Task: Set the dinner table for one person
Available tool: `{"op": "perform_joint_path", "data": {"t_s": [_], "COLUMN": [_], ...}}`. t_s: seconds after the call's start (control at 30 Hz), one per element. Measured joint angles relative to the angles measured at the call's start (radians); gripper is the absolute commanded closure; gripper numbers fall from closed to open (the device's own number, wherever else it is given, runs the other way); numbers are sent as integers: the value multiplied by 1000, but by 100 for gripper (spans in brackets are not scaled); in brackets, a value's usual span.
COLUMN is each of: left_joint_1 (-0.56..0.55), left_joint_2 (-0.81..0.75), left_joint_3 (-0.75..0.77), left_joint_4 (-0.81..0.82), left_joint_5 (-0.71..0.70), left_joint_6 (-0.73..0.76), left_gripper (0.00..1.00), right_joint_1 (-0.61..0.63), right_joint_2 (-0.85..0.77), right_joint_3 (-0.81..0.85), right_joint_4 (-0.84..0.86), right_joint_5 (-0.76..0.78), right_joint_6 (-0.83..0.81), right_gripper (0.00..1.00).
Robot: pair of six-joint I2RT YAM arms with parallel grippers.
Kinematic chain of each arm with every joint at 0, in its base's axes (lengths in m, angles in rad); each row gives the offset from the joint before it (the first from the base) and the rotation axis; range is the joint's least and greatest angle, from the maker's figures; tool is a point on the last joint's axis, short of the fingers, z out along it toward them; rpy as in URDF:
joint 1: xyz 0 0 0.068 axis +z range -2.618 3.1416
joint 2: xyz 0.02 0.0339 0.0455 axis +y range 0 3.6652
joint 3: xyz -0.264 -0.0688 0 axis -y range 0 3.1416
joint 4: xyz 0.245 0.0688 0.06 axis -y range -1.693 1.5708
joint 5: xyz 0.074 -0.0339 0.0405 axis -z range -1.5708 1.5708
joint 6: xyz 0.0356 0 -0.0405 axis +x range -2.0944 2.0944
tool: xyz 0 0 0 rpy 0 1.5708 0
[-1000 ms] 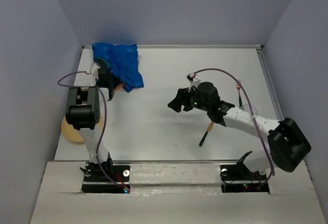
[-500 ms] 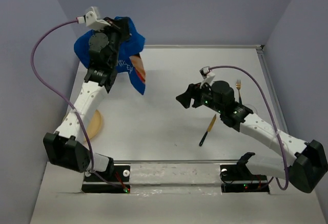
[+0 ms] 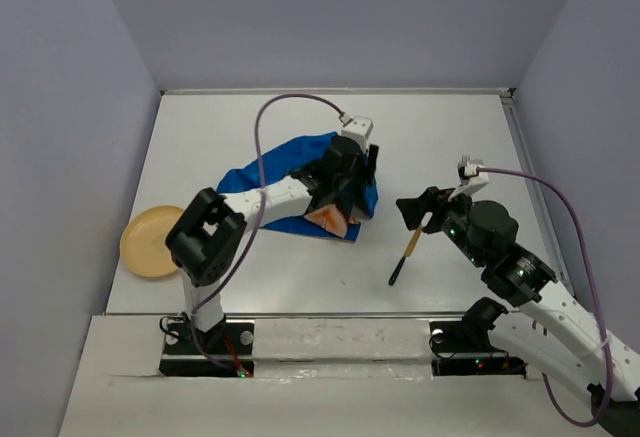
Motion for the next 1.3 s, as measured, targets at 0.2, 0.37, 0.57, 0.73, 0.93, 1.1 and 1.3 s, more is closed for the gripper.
{"op": "perform_joint_path", "data": {"t_s": [0.2,0.37,0.57,0.73,0.93,1.1,1.3], "left_joint_1": [-59,11,186,222,304,365,407], "left_joint_2": [64,-232,-647,-754,-738,-659,-521], "left_joint_3": [7,-114,-458,-764,-945,-943,-895], "left_joint_4": [-135,-104,-50,-91,-156,-60,53], "left_joint_5": [-23,-80,-96,-35,41,84,117], "left_joint_6": [39,-16,-177,-325,-430,-448,-446], "left_gripper": [1,1,15,20,16,16,46], "right_joint_1": [0,0,0,0,-19,-37,-47], "right_joint_2": [52,220,422,594,765,883,951], "right_joint_3": [-29,-31,-30,-2,103,187,250], "right_joint_4": [-61,-57,4,36,59,64,67], "right_joint_5": [86,110,89,57,21,24,64], "right_joint_6": [19,32,33,-14,-98,-164,-219], "right_gripper": [50,57,41,35,34,38,80]}}
